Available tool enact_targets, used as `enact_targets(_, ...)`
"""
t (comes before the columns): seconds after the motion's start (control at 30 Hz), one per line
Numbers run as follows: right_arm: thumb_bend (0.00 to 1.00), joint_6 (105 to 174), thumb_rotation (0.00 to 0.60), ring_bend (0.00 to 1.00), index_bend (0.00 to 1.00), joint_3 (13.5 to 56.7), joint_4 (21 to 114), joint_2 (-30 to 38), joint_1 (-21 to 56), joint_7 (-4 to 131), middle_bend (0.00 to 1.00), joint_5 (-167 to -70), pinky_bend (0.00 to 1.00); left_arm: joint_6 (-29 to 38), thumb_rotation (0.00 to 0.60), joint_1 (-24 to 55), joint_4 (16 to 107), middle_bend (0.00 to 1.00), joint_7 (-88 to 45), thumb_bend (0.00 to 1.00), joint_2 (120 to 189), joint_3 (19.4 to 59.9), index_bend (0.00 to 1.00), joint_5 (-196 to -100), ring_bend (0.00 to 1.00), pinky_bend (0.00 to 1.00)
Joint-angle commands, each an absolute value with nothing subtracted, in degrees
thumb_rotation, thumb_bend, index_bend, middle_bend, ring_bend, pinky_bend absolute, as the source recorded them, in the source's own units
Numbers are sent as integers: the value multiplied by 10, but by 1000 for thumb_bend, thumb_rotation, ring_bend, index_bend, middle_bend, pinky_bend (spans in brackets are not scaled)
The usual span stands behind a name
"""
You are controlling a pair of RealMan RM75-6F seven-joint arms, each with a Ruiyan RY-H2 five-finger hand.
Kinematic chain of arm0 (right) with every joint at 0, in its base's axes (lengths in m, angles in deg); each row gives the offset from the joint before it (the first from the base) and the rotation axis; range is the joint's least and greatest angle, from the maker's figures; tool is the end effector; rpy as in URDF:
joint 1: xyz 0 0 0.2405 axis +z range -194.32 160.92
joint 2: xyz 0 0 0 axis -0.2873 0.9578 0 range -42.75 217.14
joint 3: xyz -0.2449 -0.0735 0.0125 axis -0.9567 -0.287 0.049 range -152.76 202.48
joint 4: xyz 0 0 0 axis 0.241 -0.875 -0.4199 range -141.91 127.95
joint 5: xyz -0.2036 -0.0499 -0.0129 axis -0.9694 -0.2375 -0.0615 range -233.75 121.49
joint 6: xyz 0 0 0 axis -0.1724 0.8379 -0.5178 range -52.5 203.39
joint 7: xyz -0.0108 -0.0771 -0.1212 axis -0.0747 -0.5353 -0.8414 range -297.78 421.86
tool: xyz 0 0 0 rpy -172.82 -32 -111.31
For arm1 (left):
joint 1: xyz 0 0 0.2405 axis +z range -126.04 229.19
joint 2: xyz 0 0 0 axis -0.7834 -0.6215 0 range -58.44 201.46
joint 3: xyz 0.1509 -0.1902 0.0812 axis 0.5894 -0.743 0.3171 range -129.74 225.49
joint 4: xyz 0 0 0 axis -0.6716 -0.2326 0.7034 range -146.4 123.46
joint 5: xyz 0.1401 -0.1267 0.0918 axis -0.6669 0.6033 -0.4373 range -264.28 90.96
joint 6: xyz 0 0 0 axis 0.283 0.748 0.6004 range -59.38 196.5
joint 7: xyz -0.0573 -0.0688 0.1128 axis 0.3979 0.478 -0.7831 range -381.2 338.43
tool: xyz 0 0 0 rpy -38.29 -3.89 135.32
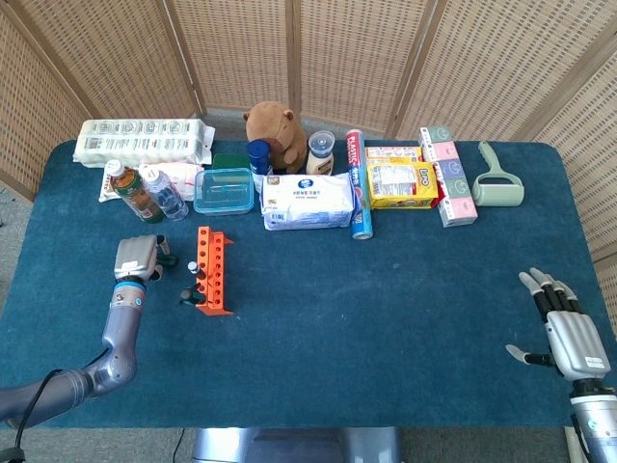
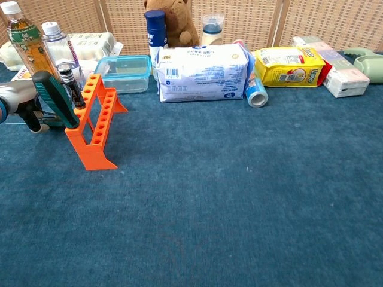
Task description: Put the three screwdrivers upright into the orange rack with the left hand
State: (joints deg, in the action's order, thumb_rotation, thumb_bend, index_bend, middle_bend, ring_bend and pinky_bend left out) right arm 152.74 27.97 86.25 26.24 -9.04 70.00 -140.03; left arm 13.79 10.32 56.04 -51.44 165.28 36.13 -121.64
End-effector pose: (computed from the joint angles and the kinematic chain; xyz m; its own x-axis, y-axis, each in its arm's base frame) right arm -0.3153 -0.1965 0.1607 0.2981 -0.1111 0.9480 -0.9540 -0.0022 0.2998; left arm -0.2574 0.3770 -0.0044 0.4331 0.3377 0.8357 0.8563 0.1351 -0.4985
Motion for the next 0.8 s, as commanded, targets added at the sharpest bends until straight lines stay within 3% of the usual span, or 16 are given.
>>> enact_targets(0.03,20,1529,600,13,0,279,863,263,-91,702,32,-1402,9,137,600,104,560,1000,-516,374,1653,361,504,-1217,1000,1000)
enact_targets(0.37,21,1535,600,13,0,279,861,264,-92,710,33,-1406,9,131,600,108,566,1000,-528,422,1653,359,652,-1216,1000,1000)
enact_targets(0.8,21,1533,600,13,0,279,862,263,-92,705,32,-1404,9,122,600,115,595,1000,-526,424,1633,352,676,-1226,1000,1000)
